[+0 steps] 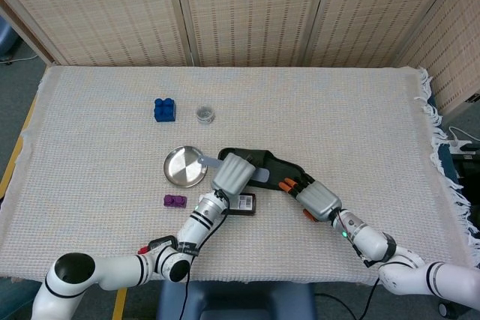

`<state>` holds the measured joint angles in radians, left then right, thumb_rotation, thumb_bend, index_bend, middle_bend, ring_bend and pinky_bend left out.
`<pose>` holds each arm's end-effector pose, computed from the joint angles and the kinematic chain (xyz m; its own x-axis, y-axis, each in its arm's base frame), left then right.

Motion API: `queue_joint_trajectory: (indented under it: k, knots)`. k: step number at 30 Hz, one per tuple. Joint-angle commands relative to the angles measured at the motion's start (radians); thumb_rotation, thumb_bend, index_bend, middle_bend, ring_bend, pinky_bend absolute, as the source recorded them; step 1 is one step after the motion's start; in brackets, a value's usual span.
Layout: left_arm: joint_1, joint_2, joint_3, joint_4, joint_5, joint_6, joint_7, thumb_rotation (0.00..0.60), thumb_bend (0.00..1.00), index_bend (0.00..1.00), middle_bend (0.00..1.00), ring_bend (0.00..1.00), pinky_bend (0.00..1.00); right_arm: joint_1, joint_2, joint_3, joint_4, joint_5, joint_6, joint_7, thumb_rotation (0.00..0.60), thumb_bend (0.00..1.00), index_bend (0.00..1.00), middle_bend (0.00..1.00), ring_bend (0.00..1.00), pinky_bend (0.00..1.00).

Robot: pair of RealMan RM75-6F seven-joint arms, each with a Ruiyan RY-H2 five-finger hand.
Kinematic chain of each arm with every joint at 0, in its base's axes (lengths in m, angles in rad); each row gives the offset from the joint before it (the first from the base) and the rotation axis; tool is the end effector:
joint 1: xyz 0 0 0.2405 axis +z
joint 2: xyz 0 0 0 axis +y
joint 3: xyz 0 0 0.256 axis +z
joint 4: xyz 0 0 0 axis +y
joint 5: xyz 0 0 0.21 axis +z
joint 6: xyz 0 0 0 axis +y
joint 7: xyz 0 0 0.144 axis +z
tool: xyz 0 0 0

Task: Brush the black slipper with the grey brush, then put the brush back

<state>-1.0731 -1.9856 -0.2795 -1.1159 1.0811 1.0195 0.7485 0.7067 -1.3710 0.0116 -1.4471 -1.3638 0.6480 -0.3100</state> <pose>-0.0049 0.3604 -0.1100 0.6454 -0.0788 0.7598 0.6075 -0.5500 -0.5731 -0.2244 -0.3083 -0.0100 0.7621 -0.4003 0.5088 -0.6383 -0.5960 0.4872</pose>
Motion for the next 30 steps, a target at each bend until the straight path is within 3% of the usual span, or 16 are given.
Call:
queue_joint_trajectory:
  k: [1,15,24,30]
  knots:
    - [-0.007,-0.023,0.007,0.049,0.017,-0.001,-0.019,0.600,0.39,0.40,0.42,0.70,0.96,0.001,0.003,-0.003,-0.003,-0.002,0.004,0.002,0.600,0.44,0.00,0.00,0.00,0.00]
    - [0.000,-0.051,-0.006,0.197,0.003,-0.039,-0.052,0.600,0.39,0.40,0.42,0.70,0.95,0.003,0.004,-0.026,0.009,-0.017,0.034,0.009,0.600,0.44,0.00,0.00,0.00,0.00]
    - [-0.001,-0.062,-0.002,0.143,0.035,-0.014,-0.048,0.600,0.39,0.40,0.42,0.70,0.95,0.002,0.020,-0.032,-0.014,-0.016,0.057,0.001,0.600,0.44,0.00,0.00,0.00,0.00]
    - [0.003,-0.061,0.030,0.111,0.079,0.008,-0.010,0.600,0.39,0.40,0.42,0.70,0.95,0.005,0.031,-0.039,-0.031,-0.018,0.056,0.011,0.600,0.44,0.00,0.00,0.00,0.00]
